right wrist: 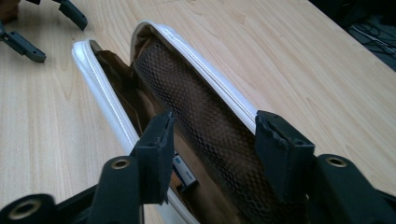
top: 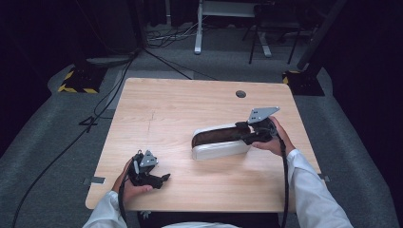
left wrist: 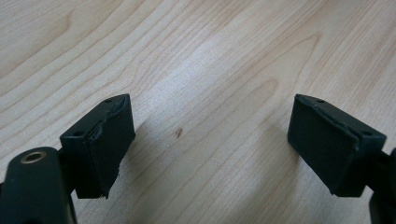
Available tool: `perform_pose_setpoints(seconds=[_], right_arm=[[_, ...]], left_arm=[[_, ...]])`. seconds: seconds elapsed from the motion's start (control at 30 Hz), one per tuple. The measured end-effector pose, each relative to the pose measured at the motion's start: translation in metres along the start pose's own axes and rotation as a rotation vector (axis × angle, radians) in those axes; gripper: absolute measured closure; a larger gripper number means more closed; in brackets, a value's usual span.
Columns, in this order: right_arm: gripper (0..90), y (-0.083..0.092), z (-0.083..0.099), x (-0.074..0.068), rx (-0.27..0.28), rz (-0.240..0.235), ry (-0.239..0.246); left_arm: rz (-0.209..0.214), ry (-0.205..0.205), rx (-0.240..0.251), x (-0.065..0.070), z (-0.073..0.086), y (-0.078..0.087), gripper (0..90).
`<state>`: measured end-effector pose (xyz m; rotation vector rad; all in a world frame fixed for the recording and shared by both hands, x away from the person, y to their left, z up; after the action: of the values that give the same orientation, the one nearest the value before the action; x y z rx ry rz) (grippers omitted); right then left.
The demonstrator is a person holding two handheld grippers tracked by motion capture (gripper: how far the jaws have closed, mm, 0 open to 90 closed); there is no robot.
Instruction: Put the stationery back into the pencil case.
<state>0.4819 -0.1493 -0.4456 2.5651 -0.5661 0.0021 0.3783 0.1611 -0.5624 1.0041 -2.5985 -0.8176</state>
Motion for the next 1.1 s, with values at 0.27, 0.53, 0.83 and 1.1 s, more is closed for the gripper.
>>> perform_pose_setpoints(seconds=[0.27, 0.53, 0.83, 1.1], right_arm=[[37.3, 0.013, 0.001, 0.002, -0.023, 0.056, 0.014], [30.1, 0.024, 0.003, 0.003, -0.034, 0.095, 0.009], [27.1, 0.041, 0.005, 0.004, -0.035, 0.141, 0.001], [27.0, 0.056, 0.012, 0.003, -0.047, 0.166, -0.009]], left_arm=[[0.000, -0.002, 0.000, 0.000, 0.000, 0.000, 15.3], [0.000, -0.001, 0.000, 0.000, 0.000, 0.000, 15.3], [0.000, -0.002, 0.000, 0.000, 0.000, 0.000, 15.3], [0.000, -0.001, 0.000, 0.000, 0.000, 0.000, 15.3]])
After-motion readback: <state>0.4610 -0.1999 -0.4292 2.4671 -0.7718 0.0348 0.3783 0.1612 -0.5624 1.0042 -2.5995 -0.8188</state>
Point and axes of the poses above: each handheld gripper's, and its own axes: y roughly backward along the jaws, z roughly out of its underside, x roughly to its right, the point moved 8 cm from there along -y, roughly forward along the jaws, and after that the axes turned 11 degrees about x, right-handed, at the moved point
